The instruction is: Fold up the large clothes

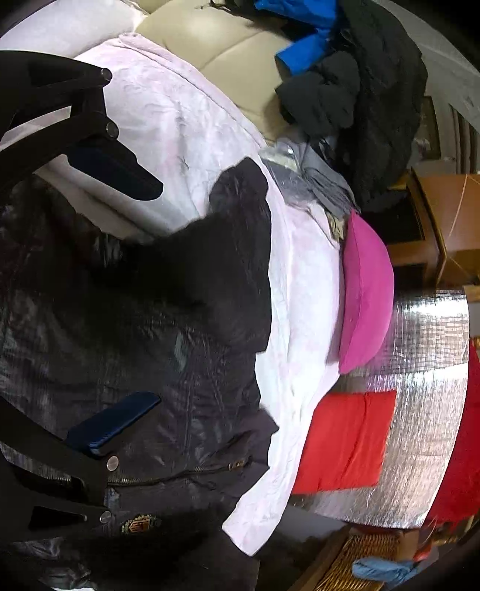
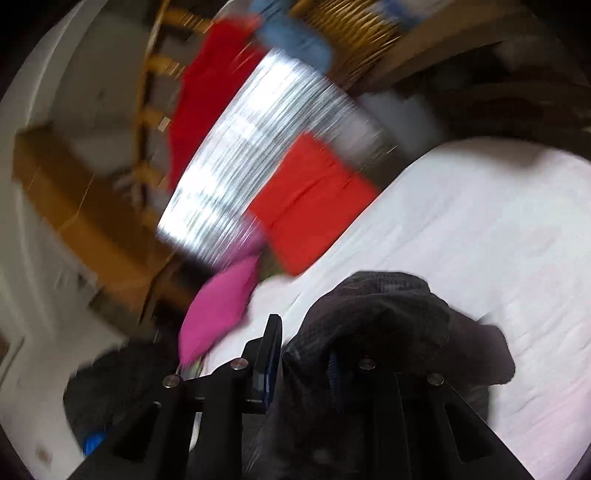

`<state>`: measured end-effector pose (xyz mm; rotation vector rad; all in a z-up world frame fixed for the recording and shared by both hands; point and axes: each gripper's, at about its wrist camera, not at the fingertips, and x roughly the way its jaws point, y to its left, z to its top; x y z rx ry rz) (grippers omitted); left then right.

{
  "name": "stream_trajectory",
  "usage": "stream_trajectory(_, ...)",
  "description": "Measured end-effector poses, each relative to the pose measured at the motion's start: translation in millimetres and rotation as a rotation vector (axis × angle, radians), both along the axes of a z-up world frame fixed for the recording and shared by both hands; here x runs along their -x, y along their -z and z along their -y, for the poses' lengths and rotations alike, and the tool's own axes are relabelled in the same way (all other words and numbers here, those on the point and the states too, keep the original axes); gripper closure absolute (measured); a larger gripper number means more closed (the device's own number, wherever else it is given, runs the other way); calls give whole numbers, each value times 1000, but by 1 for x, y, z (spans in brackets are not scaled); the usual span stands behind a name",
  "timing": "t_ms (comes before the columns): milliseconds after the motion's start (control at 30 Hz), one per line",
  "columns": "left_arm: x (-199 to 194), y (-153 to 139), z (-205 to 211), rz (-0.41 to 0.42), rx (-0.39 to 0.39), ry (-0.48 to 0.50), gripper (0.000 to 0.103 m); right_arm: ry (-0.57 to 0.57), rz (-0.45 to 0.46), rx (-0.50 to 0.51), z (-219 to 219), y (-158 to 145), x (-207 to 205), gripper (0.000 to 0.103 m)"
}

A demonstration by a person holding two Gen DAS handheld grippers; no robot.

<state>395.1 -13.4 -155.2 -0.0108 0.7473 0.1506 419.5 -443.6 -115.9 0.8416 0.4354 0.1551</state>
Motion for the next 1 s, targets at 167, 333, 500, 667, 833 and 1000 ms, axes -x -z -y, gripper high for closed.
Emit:
stream_trajectory(167,5,-4,-13,3,26,-29,0,-197,-92,35,-81,28,-25,78)
stream_trajectory(333,9,-10,-16,22,15,-25,0,-452,-259,36,-136,63,-41,71)
stream_trajectory(500,12,-18,-18,48,20,-13,0,-598,-271,-39,-148,71,0,16)
stream_trajectory(667,14,-18,-6,50,40,65,0,-457,-176,-100,-86,41,37,16)
stream_trajectory(833,12,-14,19,23,160,252,0,-85,-207,-27,17,38,71,16)
stream_trajectory(1000,6,-8,66,11,196,419,0,44,-316,-155,79,84,75,17)
